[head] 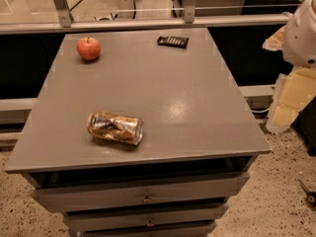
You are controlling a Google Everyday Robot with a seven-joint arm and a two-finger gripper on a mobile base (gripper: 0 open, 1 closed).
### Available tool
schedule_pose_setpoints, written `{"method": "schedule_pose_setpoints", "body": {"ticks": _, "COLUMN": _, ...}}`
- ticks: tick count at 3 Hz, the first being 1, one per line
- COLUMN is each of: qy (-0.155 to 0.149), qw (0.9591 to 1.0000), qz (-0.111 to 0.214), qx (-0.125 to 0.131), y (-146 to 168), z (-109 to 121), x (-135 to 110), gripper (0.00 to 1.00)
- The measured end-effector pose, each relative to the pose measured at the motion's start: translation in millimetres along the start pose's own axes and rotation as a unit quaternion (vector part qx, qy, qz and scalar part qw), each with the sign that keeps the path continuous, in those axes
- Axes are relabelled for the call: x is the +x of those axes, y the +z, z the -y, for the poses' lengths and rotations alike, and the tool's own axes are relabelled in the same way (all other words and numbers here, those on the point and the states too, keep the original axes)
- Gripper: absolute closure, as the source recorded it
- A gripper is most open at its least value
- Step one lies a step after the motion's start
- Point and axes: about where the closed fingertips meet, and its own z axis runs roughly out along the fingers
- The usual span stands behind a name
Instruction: Place orange can upright
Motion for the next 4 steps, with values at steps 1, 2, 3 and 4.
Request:
{"method": "schedule_pose_setpoints", "body": {"ticks": 1, "qy": 0.000, "qw": 1.0000, "qz": 0.000, "qx": 0.000, "y": 0, "z": 0, "x": 0, "gripper": 0.00}}
{"method": "schedule_pose_setpoints", "body": {"ticks": 2, "qy": -0.008, "qw": 0.9999, "qz": 0.015, "qx": 0.001, "y": 11, "z": 4, "x": -20, "gripper": 0.00}}
{"method": "schedule_pose_setpoints", "body": {"ticks": 3, "qy": -0.021, "qw": 0.9990, "qz": 0.037, "qx": -0.008, "y": 44, "z": 11, "x": -66, "gripper": 0.00}}
{"method": "schedule_pose_setpoints", "body": {"ticks": 4, "qy": -0.036, "qw": 0.9978, "qz": 0.047, "qx": -0.028, "y": 86, "z": 12, "x": -120, "gripper": 0.00}}
